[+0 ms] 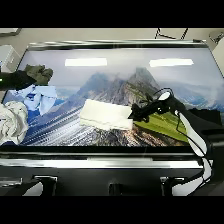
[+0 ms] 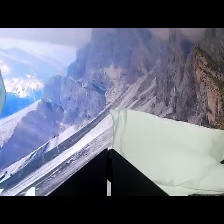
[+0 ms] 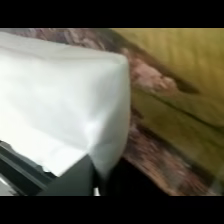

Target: Fold the clothes and pants, and hang the long-sleeved shirts on hangers.

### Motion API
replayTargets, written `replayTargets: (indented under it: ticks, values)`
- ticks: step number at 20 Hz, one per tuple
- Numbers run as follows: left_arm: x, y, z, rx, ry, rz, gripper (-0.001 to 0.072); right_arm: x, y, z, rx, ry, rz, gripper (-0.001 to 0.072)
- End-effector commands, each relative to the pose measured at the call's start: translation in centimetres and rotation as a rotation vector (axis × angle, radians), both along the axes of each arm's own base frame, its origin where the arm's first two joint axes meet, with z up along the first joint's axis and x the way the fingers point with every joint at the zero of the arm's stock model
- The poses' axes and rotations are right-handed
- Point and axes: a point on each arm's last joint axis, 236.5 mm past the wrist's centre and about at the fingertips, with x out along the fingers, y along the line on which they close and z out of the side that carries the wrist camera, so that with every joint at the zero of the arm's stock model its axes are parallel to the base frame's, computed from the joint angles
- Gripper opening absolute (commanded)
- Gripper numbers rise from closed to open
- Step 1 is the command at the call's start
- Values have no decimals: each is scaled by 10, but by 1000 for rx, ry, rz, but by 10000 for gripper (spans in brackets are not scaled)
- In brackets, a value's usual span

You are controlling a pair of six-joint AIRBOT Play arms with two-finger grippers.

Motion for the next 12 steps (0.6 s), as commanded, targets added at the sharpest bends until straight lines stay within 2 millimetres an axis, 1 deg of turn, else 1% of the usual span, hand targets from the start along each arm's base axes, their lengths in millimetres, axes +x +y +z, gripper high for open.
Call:
replayTargets:
  ticks: [1,2,3,4,5,6,7,9,11,12]
  values:
    - [-1,-7,1,-3,0,-14,22,17,13,32,137,-94,14,37]
    - [-1,-7,1,-3,0,-14,22,23,4,54,163,-133,55,34]
    - [-1,-7,1,-2,0,-14,22,31,-14,80,169,-175,76,34]
    - [-1,-7,1,-2,-1,-14,22,43,-40,105,150,-223,70,34]
    - [-1,-7,1,-1,-1,-15,22,53,-70,128,108,-262,36,34]
    - [-1,-7,1,-1,-1,-15,22,62,-104,149,50,-295,-15,34]
    - [-1,-7,1,-1,-2,-15,22,67,-143,169,-20,-327,-79,34]
    - [1,-7,2,0,-9,-13,23,66,-219,205,-142,-377,-216,34]
    - [1,-7,2,6,-14,-19,23,51,-282,236,-224,-404,-353,34]
    - [1,-7,2,6,-14,-18,23,42,-308,248,-250,-413,-417,34]
